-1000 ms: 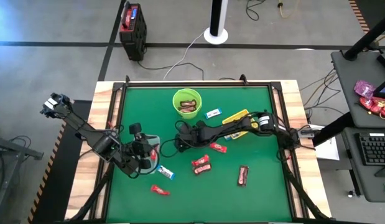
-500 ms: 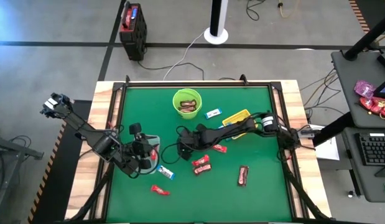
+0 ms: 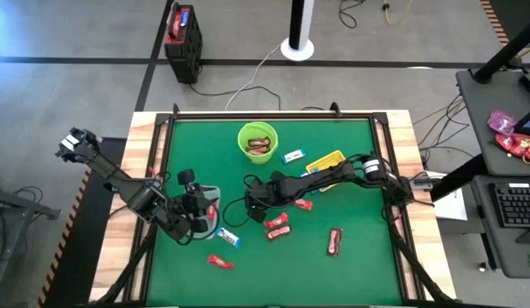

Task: Sort candy by brand, put in halloween buckets
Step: Put the white chocolate bar into the yellow bin

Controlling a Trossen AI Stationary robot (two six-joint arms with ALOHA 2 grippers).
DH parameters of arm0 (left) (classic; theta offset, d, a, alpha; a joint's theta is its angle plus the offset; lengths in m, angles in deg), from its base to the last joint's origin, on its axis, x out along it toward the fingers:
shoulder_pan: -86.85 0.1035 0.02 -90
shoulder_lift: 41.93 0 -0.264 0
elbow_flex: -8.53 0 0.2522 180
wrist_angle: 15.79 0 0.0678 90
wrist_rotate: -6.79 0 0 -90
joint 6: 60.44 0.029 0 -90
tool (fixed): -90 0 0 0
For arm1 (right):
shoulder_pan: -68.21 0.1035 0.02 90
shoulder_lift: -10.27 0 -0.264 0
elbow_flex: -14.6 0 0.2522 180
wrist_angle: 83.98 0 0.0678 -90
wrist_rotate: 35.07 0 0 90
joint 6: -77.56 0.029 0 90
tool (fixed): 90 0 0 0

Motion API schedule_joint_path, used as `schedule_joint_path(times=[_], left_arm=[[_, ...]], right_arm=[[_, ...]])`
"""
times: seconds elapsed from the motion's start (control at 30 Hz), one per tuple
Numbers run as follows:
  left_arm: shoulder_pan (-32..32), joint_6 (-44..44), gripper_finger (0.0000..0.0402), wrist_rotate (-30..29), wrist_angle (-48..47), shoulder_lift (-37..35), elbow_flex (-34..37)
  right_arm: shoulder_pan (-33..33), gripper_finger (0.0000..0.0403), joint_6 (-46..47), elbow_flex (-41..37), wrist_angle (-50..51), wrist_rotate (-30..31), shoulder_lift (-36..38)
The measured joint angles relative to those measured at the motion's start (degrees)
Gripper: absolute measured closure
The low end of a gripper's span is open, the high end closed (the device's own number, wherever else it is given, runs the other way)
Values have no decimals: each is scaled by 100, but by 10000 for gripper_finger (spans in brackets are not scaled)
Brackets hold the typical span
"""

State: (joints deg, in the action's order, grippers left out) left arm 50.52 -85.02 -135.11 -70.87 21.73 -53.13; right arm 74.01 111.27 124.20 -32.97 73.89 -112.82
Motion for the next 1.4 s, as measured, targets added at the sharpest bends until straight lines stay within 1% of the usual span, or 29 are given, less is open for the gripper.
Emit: schedule_joint_path(times=[0.1, 0.2, 0.67, 0.77, 0.9, 1.0, 1.13, 1.2, 1.27, 1.4], left_arm=[[-1, 1, 278, 0, 0, 0, 0], [0, 2, 278, 0, 0, 0, 0], [-2, 2, 278, 28, 13, 0, 2], [0, 6, 278, 275, 13, 0, 2], [-2, 24, 278, 1013, 22, 0, 4], [-2, 131, 278, 1562, 250, 0, 25], [9, 873, 279, 2109, 1438, 0, 242], [40, 1339, 283, 2251, 2173, 9, 447], [105, 1621, 293, 2278, 2703, 51, 636], [476, 1937, 330, 2281, 3272, 286, 855]], right_arm=[[-2, 387, -20, 6, -8, -6, 9], [-2, 394, -32, 8, -17, -74, 11], [23, 395, -313, 8, 14, -131, 428], [86, 395, -397, -15, -27, -77, 457], [291, 395, -448, -198, -41, 333, 500], [421, 394, -438, -615, -405, 380, 687], [514, 394, -442, -1549, -1655, 385, 1044], [552, 394, -555, -2162, -2392, 399, 1296], [584, 394, -658, -2727, -3036, 501, 1556], [597, 394, -666, -3540, -4019, 508, 1902]])
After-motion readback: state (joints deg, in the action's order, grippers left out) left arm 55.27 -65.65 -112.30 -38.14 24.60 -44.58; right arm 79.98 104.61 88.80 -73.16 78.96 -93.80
